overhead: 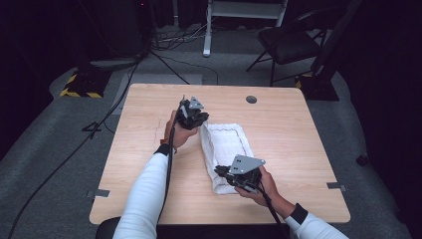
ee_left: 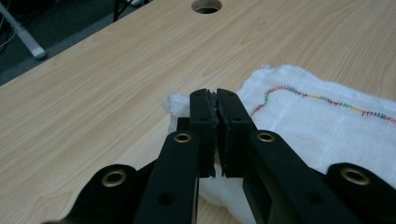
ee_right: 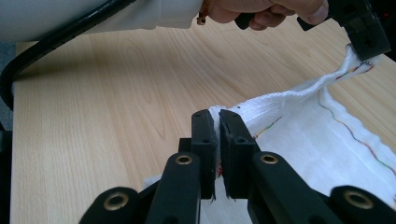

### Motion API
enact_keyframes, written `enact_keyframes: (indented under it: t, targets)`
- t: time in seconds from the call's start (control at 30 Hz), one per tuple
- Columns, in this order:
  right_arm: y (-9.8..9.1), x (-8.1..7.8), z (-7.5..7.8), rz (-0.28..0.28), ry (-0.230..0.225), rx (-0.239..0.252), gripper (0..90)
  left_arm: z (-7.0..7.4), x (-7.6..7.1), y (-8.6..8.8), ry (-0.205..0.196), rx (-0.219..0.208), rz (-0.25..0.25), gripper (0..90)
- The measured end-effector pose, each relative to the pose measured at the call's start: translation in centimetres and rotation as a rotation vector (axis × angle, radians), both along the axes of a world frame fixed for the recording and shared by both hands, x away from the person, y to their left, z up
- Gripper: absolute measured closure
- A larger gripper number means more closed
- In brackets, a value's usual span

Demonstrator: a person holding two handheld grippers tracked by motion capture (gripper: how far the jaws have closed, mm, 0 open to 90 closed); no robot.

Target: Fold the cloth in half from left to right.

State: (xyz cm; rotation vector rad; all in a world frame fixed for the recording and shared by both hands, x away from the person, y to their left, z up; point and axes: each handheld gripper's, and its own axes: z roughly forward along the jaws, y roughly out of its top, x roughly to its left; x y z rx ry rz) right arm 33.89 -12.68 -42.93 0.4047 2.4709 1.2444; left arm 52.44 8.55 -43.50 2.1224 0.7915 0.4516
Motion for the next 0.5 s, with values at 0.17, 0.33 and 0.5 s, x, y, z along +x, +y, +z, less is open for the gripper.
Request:
enact_keyframes:
  t: [0.17, 0.33, 0.5]
  targets:
    - [-1.8, 0.0, 0.2, -0.033, 0.004, 0.008, 85.3, -0.1, 0.5, -2.5, 0.004, 0.016, -0.024, 85.7]
    - [-3.6, 0.0, 0.2, -0.064, 0.003, 0.001, 85.3, -0.2, 1.0, -4.7, 0.007, 0.033, -0.038, 85.8]
    - [-5.3, 0.2, -0.1, -0.098, 0.015, -0.006, 85.3, -0.5, 1.6, -6.4, 0.013, 0.043, -0.052, 85.7]
